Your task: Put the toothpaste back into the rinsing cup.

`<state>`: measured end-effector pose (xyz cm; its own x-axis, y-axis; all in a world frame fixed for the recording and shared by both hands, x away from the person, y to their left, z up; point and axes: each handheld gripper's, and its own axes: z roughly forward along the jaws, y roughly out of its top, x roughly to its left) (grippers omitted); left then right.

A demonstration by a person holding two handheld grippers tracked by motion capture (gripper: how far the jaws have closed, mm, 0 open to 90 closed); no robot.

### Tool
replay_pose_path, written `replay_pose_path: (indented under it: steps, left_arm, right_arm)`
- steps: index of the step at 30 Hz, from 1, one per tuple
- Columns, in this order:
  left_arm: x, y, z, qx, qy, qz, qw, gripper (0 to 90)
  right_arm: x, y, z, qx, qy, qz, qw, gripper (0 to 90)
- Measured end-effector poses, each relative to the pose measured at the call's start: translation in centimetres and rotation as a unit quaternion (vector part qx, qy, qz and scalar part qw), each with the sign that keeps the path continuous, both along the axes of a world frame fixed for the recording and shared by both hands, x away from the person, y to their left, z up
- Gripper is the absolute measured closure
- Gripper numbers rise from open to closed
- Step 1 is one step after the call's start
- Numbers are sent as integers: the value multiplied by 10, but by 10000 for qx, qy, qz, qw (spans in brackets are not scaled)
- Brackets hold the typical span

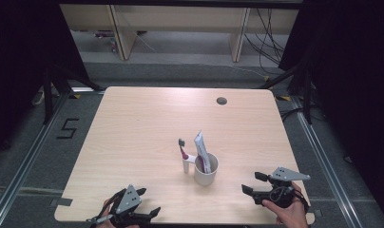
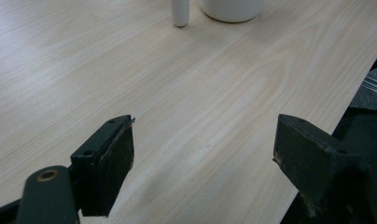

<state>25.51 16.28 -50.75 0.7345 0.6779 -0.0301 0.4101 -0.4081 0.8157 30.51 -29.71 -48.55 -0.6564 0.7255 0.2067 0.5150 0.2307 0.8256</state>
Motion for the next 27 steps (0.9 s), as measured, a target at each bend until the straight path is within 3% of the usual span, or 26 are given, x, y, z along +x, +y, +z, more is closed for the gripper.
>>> replay_pose_path:
  steps: [1, 2, 3, 4, 6, 8, 9, 10, 13, 14, 15, 18, 20, 23, 24, 27]
  left_arm:
    - [0, 0, 0, 0, 0, 0, 10000, 199]
    - [0, 0, 0, -7, 2, -1, 10000, 199]
    - [0, -1, -1, -46, -12, -1, 10000, 199]
    - [1, 2, 1, 205, 9, -101, 9997, 199]
    - [0, 0, 0, 85, -9, -71, 9999, 199]
    - [0, -1, -1, -40, -25, -50, 10000, 199]
    - [0, 0, 0, 65, 16, -76, 9999, 199]
    - [0, 0, -1, 54, 4, -83, 10000, 199]
    - [0, -1, -1, -22, -15, -48, 10000, 199]
    - [0, -1, -1, -16, -17, -50, 10000, 199]
    - [-1, -1, -1, 11, 7, -42, 10000, 199]
    - [-1, -1, -1, 8, 2, -46, 10000, 199]
    - [-1, -1, -1, 17, -6, -46, 10000, 199]
    - [-1, -1, -1, 18, -1, -45, 10000, 199]
    - [-1, -1, -1, 21, -3, -48, 10000, 199]
    - [-1, -1, -1, 32, -3, -63, 10000, 199]
  right_arm:
    - [0, 0, 0, 0, 0, 0, 10000, 220]
    - [-3, 0, 0, 19, 202, -67, 9998, 220]
    - [-3, -1, -1, -9, 113, -30, 9999, 220]
    - [-5, 0, -1, 48, 198, -68, 9998, 219]
    - [-10, -1, 0, -35, 376, -117, 9992, 219]
    - [-9, -4, -3, -255, 125, -9, 9996, 217]
    - [-11, -3, -3, -216, 160, -37, 9996, 216]
    - [-15, -3, -3, -203, 339, -66, 9992, 214]
    - [-16, -6, -5, -320, 232, -37, 9992, 203]
    - [-17, -4, -6, -263, 297, -108, 9992, 199]
    - [-16, -6, -7, -331, 194, -58, 9992, 196]
    - [-19, -5, -7, -314, 308, -121, 9990, 191]
    - [-19, -7, -8, -416, 161, -44, 9990, 190]
    - [-23, -4, -8, -411, 314, -124, 9986, 187]
    - [-22, -7, -8, -535, 177, -32, 9984, 186]
    - [-25, -5, -9, -514, 271, -70, 9983, 184]
